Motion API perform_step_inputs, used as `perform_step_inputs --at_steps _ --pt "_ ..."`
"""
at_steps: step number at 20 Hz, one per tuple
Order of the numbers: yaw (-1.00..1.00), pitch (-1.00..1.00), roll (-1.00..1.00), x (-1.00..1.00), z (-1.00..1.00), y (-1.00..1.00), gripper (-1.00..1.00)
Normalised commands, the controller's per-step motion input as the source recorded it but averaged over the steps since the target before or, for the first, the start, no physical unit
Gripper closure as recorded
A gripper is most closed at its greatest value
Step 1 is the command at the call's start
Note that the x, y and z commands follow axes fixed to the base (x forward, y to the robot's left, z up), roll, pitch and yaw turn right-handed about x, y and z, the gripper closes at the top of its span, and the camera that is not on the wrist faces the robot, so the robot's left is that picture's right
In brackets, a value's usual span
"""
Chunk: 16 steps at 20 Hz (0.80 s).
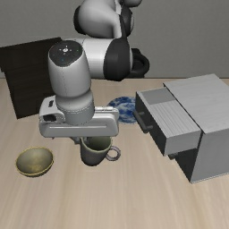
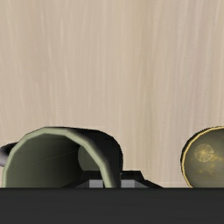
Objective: Pick up the mug and place it on the top of the cabinet
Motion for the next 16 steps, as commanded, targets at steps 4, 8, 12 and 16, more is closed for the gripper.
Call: perform_step_inputs --at_steps 4,8,12,16 --pt "0.00 0.00 0.00 0.00 1.00 0.00 1.00" --pt "0.00 0.00 0.00 0.00 1.00 0.00 1.00" --pt "0.00 0.00 0.00 0.00 1.00 0.00 1.00" --pt "0.00 0.00 0.00 -0.25 0.75 0.00 1.00"
